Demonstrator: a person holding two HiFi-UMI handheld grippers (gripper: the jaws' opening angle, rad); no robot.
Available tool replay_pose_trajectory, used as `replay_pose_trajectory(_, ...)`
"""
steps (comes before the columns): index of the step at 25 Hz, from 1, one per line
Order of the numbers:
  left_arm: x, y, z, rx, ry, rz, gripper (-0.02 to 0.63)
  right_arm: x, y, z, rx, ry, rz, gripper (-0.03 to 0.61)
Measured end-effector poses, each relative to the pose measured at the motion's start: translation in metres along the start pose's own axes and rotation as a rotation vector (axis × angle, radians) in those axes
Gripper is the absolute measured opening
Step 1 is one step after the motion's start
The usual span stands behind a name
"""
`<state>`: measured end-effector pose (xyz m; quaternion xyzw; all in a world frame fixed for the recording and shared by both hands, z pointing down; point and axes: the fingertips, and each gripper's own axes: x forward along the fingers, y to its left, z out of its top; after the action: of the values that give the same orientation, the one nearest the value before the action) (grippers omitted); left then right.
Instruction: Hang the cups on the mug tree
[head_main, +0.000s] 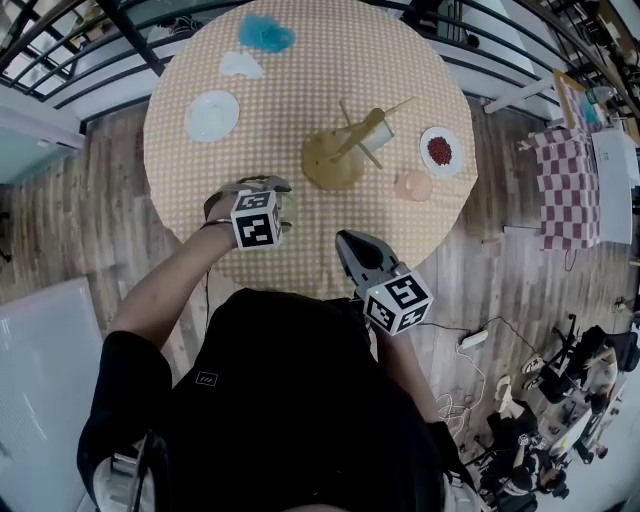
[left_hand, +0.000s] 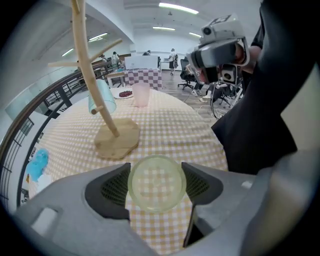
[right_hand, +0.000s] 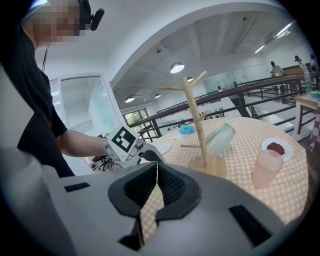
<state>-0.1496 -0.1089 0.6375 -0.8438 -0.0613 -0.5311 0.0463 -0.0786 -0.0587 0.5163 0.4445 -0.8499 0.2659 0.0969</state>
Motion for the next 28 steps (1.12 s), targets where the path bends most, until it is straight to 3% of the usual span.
replay_pose_trajectory(10, -0.045, 0.008, 0.02, -0.025, -0.075, 0.047, 0.31, 0.001, 0.004, -0.009, 0.011, 0.018, 0.001, 0.017)
replay_pose_trajectory(17, -0.068, 0.007, 0.05, -0.005, -0.121, 0.092, 0.31, -0.013, -0.008, 0.018, -0.041, -0.014, -0.015, 0.017)
replay_pose_trajectory(28, -0.081, 0.01, 0.085, -0.136, -0.104, 0.176, 0.31, -0.04, -0.029, 0.013, -0.061, 0.002, 0.125, 0.017)
